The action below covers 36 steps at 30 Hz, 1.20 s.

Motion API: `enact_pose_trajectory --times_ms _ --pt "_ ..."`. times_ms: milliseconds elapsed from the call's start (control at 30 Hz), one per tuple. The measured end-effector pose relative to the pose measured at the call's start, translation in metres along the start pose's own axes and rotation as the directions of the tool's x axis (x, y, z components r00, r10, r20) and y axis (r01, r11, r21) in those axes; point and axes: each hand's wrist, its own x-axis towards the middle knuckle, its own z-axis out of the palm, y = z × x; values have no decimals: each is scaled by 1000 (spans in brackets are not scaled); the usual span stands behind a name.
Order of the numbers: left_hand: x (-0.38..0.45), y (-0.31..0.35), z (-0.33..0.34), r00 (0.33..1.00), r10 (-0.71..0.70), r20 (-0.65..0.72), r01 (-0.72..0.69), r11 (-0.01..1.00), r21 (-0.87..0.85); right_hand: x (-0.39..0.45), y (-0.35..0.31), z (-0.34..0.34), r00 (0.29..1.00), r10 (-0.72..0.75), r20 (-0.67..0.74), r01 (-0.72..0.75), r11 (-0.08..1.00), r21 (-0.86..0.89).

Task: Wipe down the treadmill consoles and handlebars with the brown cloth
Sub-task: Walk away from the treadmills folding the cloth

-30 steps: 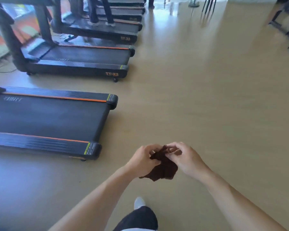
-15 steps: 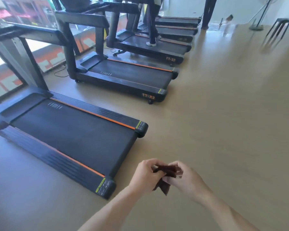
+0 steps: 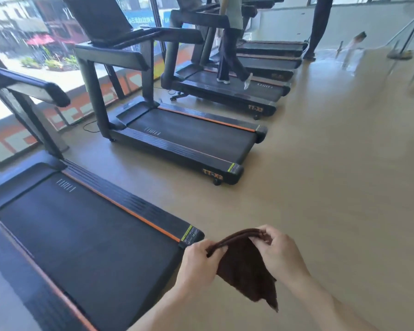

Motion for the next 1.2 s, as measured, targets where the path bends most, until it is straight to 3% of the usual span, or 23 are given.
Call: enact_pose_trajectory --times_ms 100,233,300,533,667,833,1033,1200 --pt "67 46 32 991 -122 -62 113 985 -131 68 -6 -12 999 40 -4 -40 998 -51" --pt "160 83 70 966 -257 26 252 917 -310 151 -12 -16 988 79 129 -75 997 -30" --pt "214 91 83 958 -284 29 278 906 -319 204 -12 -20 990 68 121 -63 997 -43" --pt "426 143 109 958 -283 49 281 887 -367 419 -30 -52 999 41 -16 -44 979 -198" --pt "534 198 133 958 -263 114 286 896 -340 527 -44 -80 993 91 74 -75 978 -193" --pt "667 262 173 956 -249 156 275 945 -180 657 -43 -128 974 168 155 -151 982 -115" --pt "822 348 244 955 -253 157 287 925 -250 836 -16 -197 991 75 114 -63 992 -107" --pt "936 406 284 911 -352 217 411 819 -400 978 -6 -260 988 28 153 -1 984 -177"
